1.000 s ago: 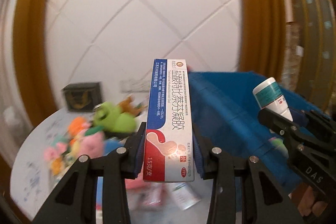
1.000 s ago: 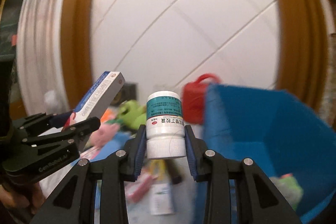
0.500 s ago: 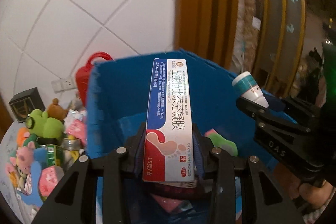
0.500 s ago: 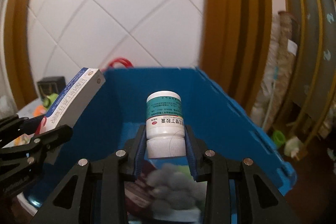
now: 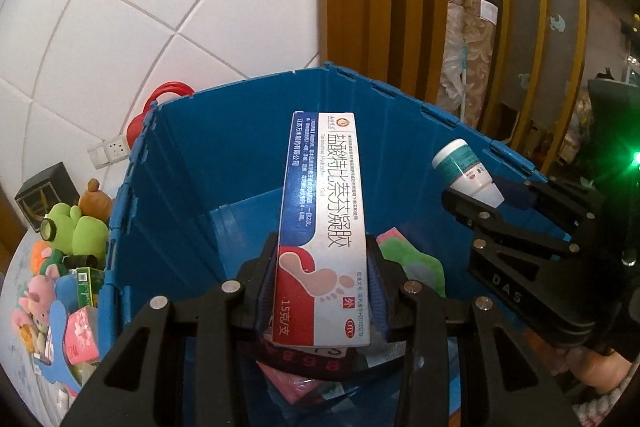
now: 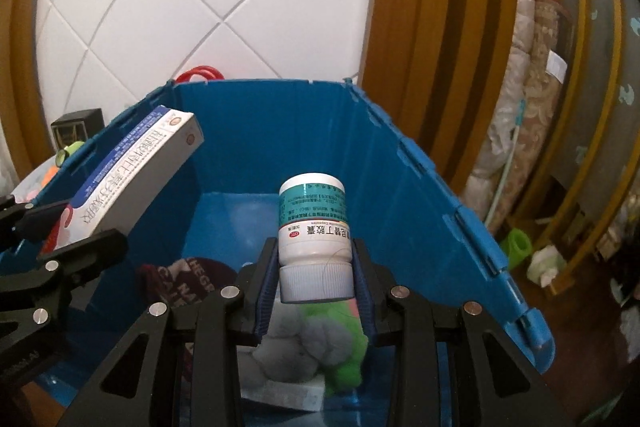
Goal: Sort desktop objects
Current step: 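Open both tools to drop the ointment box and pill bottle into the crate, then move both tools back over the heap of items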
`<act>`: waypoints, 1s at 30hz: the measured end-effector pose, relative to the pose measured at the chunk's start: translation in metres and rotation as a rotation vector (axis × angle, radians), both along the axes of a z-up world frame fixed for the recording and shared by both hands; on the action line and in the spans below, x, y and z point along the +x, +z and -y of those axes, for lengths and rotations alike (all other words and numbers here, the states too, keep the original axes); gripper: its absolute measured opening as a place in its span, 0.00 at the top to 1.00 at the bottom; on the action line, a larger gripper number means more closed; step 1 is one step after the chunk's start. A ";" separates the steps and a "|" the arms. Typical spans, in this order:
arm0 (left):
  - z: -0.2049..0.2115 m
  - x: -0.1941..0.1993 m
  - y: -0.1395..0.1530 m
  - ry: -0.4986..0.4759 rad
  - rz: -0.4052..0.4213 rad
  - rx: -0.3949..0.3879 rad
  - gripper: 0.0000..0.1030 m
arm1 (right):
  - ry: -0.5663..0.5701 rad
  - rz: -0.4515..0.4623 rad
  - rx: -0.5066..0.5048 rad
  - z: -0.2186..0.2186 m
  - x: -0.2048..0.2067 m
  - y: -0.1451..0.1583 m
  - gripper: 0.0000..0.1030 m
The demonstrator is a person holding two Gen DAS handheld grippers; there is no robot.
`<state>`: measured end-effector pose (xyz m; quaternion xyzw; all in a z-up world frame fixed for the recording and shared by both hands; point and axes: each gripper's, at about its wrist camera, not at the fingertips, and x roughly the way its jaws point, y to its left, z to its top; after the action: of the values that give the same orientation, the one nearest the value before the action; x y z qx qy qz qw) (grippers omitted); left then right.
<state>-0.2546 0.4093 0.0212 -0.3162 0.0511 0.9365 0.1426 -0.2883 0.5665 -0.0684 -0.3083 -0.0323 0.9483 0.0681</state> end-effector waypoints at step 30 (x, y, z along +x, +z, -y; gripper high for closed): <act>0.119 0.052 0.021 0.262 -0.119 0.034 0.25 | 0.150 -0.138 -0.017 0.073 0.046 0.037 0.00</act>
<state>-0.2025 0.2901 0.0425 -0.2616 0.0018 0.9649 0.0209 -0.2422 0.4934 -0.0311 -0.2397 -0.0424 0.9699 -0.0040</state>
